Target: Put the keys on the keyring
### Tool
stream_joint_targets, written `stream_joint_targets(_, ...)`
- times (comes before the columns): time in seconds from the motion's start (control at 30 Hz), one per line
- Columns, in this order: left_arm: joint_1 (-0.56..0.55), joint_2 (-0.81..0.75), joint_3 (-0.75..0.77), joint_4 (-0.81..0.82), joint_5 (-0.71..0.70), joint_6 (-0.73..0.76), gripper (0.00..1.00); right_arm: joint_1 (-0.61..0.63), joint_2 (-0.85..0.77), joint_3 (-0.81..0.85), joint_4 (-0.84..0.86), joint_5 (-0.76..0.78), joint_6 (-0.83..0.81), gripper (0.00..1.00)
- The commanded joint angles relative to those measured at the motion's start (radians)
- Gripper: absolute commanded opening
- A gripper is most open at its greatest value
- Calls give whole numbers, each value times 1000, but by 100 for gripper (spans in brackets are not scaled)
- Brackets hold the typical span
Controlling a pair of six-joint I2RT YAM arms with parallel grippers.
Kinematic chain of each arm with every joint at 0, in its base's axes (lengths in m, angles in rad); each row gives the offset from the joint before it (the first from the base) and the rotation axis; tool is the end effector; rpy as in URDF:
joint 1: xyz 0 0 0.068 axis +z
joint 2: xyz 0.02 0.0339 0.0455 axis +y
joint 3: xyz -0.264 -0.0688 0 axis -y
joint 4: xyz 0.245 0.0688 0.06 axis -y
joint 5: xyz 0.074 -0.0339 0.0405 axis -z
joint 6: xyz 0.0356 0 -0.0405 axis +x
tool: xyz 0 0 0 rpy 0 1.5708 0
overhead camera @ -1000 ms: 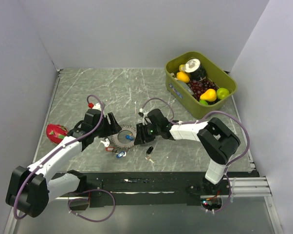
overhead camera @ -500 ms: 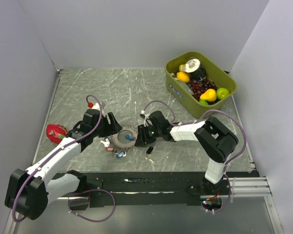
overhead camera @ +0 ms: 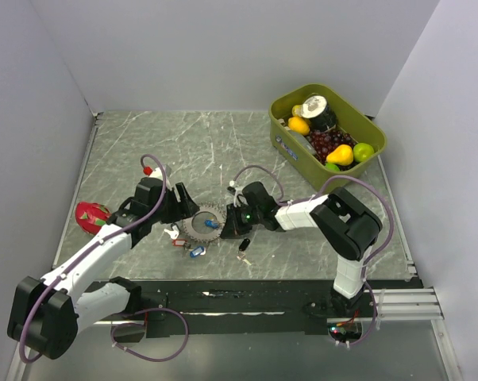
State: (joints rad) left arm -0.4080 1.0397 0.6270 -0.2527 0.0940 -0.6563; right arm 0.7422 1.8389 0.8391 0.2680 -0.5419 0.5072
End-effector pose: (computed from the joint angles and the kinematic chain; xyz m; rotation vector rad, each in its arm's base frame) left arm 0.2014 -0.0907 0.2303 -0.2347 2.3099 -0.6669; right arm 0.2460 0.2505 0.1245 -0.5989 2.4395 1.2119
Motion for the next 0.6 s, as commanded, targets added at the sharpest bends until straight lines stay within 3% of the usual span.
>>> stream_joint_targets(0.0,-2,-38,27,24,18,18,73,-4,3,-17,1,16,-13,6)
stream_joint_targets(0.03,-2,-40,31,24,19,20,73,-4,-1,-17,-7,16,-25,0)
stream_joint_targets(0.37,-2,-95,97,4,84,112,73,-1,-242,44,-243,39,-232,0)
stream_joint_targets(0.57,-2,-199,131,73,311,222,74,-1,-449,158,-415,-36,-387,0)
